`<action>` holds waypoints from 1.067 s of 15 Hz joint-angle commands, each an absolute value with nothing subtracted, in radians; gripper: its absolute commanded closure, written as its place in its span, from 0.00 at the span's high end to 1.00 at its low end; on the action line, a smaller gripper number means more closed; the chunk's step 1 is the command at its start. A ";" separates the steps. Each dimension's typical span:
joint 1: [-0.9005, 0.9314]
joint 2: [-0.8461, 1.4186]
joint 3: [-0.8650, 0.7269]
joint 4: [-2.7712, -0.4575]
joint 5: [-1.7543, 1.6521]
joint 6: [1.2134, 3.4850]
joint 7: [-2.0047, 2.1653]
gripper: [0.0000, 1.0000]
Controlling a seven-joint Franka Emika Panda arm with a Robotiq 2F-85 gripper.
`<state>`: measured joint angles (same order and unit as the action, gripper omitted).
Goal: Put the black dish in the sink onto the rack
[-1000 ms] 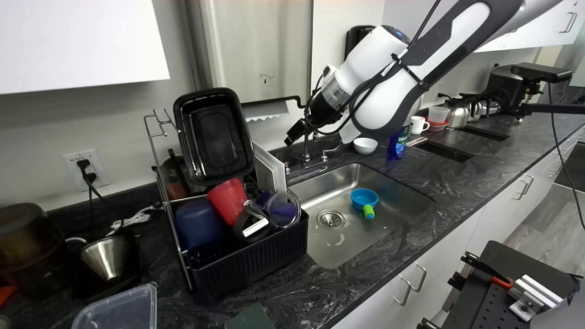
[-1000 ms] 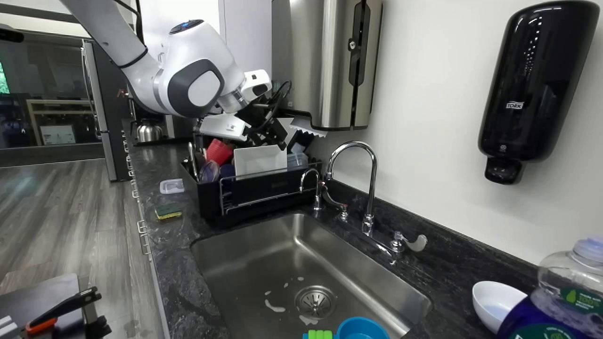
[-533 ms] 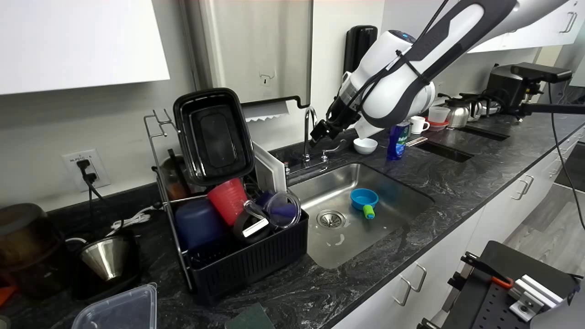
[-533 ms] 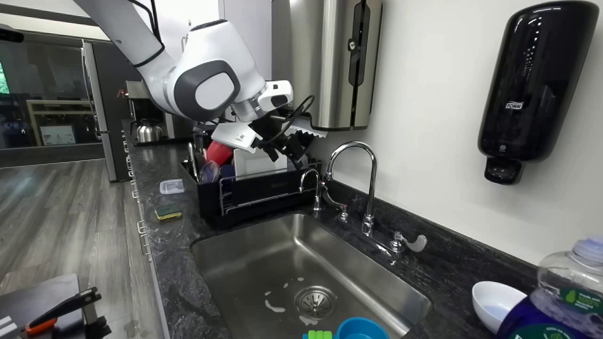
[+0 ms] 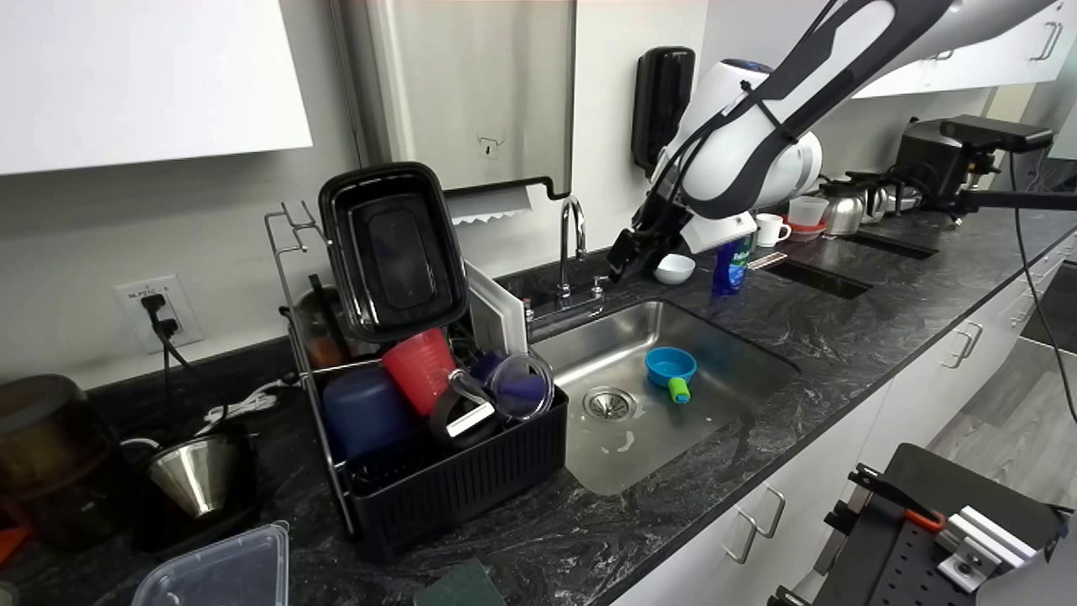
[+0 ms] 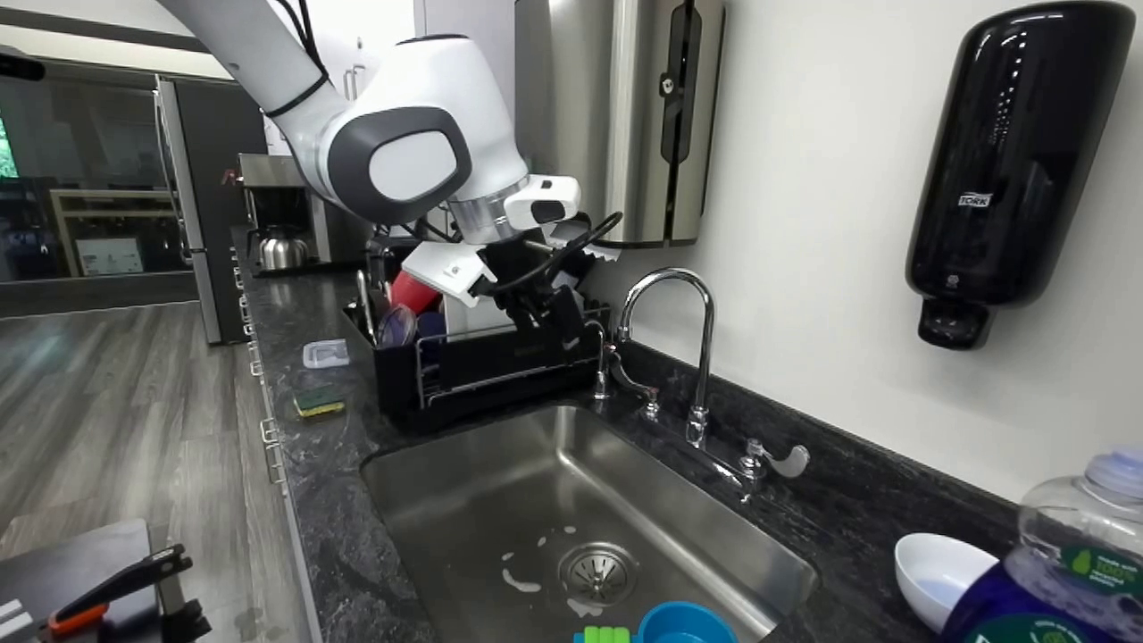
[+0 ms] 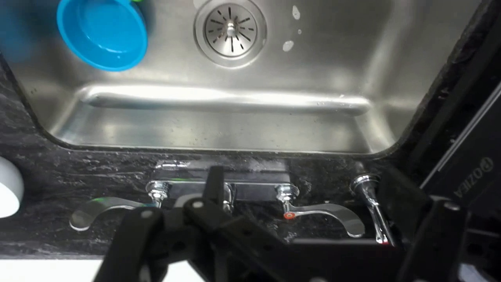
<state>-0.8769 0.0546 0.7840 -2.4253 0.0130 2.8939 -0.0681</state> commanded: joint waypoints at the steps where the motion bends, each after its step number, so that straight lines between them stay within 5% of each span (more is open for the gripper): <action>1: -0.891 -0.009 0.774 -2.455 0.034 2.782 -0.064 1.00; 2: -0.694 -0.021 0.574 -2.457 0.049 2.755 -0.074 1.00; 7: -0.390 -0.051 0.238 -2.480 0.005 2.633 -0.046 1.00; 16: -0.160 -0.070 0.009 -2.489 -0.027 2.500 -0.042 1.00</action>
